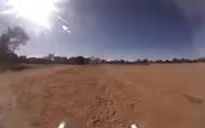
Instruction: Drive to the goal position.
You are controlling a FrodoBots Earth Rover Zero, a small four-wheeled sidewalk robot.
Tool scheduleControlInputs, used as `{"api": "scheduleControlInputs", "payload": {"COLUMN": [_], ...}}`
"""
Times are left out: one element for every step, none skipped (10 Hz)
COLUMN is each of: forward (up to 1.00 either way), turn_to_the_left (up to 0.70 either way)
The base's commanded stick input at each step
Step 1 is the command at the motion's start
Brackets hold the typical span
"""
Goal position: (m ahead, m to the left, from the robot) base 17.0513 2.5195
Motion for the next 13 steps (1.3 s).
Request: {"api": "scheduleControlInputs", "payload": {"forward": [0.50, 0.50, 0.50, 0.50, 0.50, 0.50, 0.50, 0.50, 0.50, 0.50, 0.50, 0.50, 0.50], "turn_to_the_left": [0.00, 0.00, 0.00, 0.00, 0.00, 0.00, 0.00, 0.00, 0.00, 0.00, 0.00, 0.00, 0.00]}}
